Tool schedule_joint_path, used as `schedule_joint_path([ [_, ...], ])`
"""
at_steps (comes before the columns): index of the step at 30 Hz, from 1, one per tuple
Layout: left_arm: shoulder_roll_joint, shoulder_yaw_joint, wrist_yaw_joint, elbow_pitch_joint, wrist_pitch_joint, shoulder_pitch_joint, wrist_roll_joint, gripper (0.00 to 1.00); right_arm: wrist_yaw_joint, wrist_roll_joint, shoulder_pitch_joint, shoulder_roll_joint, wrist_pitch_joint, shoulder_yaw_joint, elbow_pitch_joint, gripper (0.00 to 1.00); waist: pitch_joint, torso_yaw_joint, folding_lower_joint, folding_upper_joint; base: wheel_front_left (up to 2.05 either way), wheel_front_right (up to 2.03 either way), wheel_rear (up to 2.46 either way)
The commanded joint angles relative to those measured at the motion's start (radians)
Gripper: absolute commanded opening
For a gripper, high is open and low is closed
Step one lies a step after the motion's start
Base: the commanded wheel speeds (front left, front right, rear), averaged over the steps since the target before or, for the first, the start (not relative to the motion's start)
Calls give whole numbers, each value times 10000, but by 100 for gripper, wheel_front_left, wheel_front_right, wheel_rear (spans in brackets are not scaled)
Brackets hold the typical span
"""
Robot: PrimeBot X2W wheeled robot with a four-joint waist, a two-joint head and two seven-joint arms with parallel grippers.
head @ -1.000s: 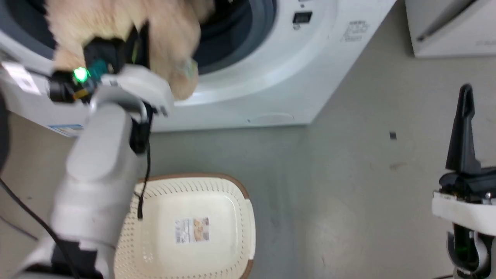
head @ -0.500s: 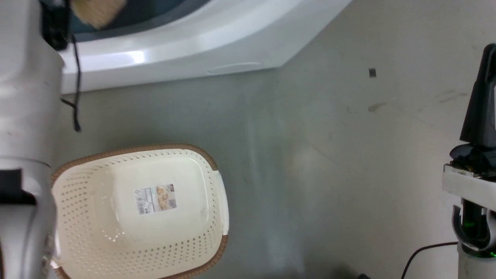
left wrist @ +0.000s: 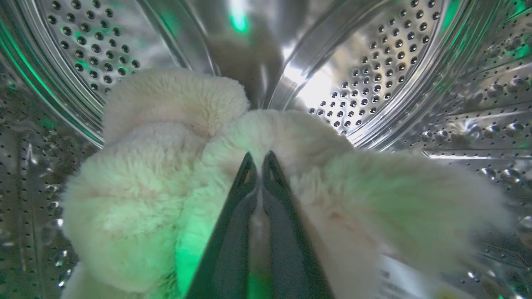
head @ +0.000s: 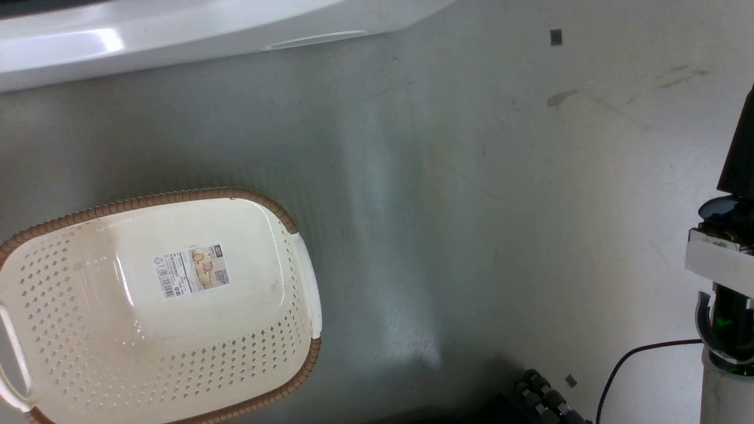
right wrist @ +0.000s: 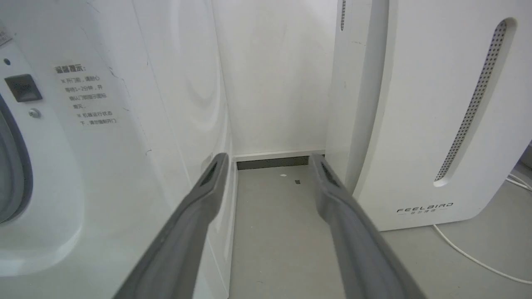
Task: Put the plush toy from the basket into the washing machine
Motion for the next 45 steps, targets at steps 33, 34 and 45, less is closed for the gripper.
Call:
schedule_joint_path([
  [33, -1742, 935, 758, -4390, -66, 6912, 239, 100, -7, -1287, 925, -2, -44, -112, 786, 100, -2919, 1509, -2, 0, 0, 0, 0],
  [34, -1823, 952, 744, -4539, -66, 7241, 284, 100, -7, -1344, 1022, -2, -44, -136, 861, 100, -3124, 1572, -2, 0, 0, 0, 0],
  [45, -2552, 1224, 614, -5718, -66, 10498, 656, 100, -7, -1723, 2337, -2, -44, -231, 1292, 100, -5466, 2172, -2, 0, 0, 0, 0],
])
